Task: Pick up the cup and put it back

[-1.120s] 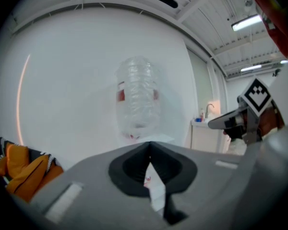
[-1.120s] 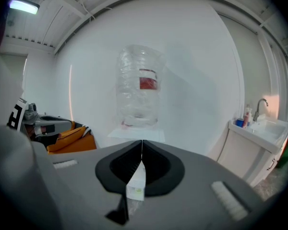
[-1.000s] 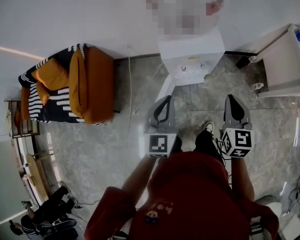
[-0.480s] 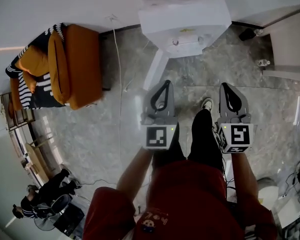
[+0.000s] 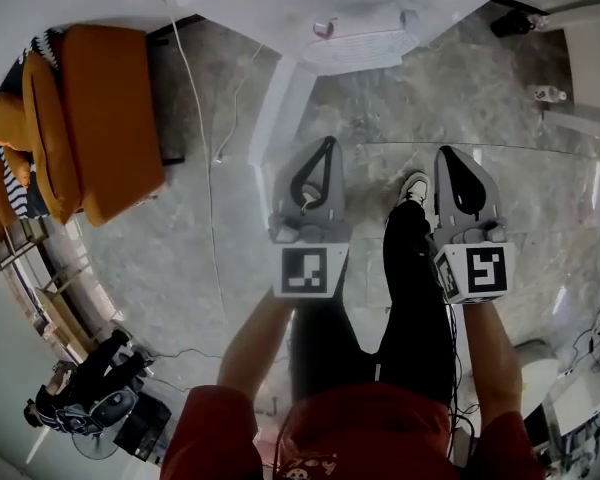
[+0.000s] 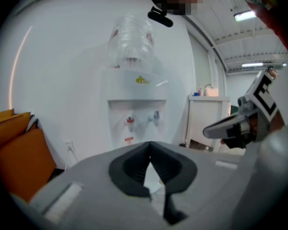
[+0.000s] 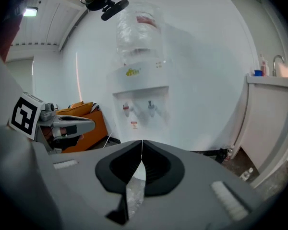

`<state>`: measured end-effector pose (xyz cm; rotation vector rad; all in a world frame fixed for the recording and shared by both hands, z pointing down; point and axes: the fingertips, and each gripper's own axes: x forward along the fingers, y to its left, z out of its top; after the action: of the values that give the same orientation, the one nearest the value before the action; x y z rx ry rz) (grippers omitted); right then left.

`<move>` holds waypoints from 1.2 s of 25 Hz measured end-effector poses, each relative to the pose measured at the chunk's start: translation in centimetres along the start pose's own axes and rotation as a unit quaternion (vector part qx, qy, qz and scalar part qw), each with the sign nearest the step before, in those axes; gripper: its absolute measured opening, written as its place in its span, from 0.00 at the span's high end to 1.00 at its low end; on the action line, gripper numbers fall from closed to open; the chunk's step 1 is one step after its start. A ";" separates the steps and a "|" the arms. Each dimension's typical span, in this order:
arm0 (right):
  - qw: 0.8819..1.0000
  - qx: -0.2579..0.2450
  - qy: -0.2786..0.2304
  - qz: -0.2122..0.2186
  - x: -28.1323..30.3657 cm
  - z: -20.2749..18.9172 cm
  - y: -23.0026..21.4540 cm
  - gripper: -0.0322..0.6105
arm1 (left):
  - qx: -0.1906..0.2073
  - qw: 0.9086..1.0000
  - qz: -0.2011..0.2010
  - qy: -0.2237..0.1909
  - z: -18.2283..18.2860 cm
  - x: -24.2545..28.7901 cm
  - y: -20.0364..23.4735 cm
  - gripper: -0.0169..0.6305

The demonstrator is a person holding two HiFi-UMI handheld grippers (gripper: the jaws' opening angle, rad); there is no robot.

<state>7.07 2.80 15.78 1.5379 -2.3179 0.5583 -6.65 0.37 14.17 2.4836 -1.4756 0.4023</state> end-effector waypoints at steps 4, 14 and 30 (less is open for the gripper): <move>1.000 0.012 0.017 0.004 2.9 -8.0 -1.2 0.95 | 0.050 0.998 -0.027 0.021 -8.5 2.6 -0.6 0.97; 0.999 -0.044 0.008 0.021 13.0 -23.9 -5.9 0.95 | -0.008 1.000 -0.023 -0.005 -26.5 10.6 1.4 0.97; 0.979 -0.181 -0.048 0.085 30.6 -34.2 -9.4 0.95 | 0.056 0.994 -0.037 -0.088 -40.9 25.5 5.7 0.97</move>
<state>5.40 -8.83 61.08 1.2295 -2.4690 0.0884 -4.91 -9.81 61.60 2.7141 -1.4562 0.2646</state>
